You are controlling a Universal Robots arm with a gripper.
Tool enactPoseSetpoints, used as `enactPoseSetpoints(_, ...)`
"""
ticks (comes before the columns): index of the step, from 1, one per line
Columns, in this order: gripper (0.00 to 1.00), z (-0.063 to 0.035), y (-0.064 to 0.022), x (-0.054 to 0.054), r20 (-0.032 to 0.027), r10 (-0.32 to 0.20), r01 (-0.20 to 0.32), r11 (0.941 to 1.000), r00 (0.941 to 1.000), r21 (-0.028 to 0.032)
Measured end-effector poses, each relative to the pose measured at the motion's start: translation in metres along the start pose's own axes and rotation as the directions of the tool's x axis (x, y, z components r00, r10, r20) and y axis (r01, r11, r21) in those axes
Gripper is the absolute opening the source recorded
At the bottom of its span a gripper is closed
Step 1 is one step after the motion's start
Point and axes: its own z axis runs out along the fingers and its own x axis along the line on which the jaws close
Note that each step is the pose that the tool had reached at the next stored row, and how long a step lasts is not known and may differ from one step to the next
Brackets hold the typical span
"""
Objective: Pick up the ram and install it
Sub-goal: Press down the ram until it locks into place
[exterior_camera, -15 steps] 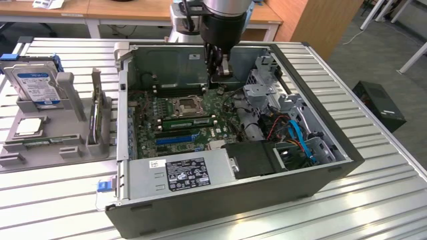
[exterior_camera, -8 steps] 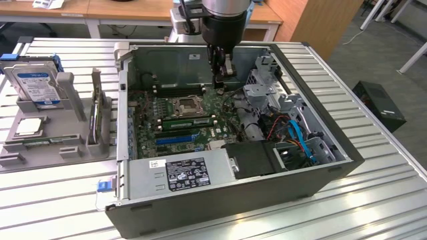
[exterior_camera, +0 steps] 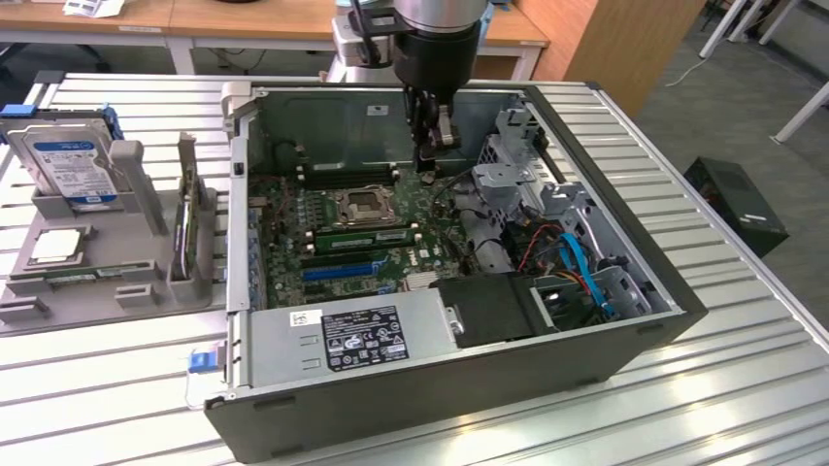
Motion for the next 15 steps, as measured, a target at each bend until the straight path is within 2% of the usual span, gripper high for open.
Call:
enactPoseSetpoints(3,0.11,0.0001,-0.0005,0.000,0.0001,0.000,0.000,1.0000,1.0000,-0.0010)
enactPoseSetpoints(4,0.11,0.0003,-0.0014,0.000,0.0003,0.000,0.000,1.0000,1.0000,-0.0053)
enactPoseSetpoints(5,0.11,0.0004,-0.0030,0.000,0.0002,0.001,-0.001,0.9999,1.0000,-0.0138)
enactPoseSetpoints(9,0.11,0.0011,-0.0102,0.000,0.0008,0.002,-0.002,0.9983,1.0000,-0.0577)
enactPoseSetpoints(13,0.11,0.0019,-0.0183,0.000,0.0012,0.004,-0.004,0.9938,1.0000,-0.1112)
enactPoseSetpoints(14,0.11,0.0020,-0.0199,0.000,0.0011,0.005,-0.005,0.9925,1.0000,-0.1221)
enactPoseSetpoints(15,0.11,0.0021,-0.0208,0.000,0.0011,0.005,-0.005,0.9918,1.0000,-0.1280)
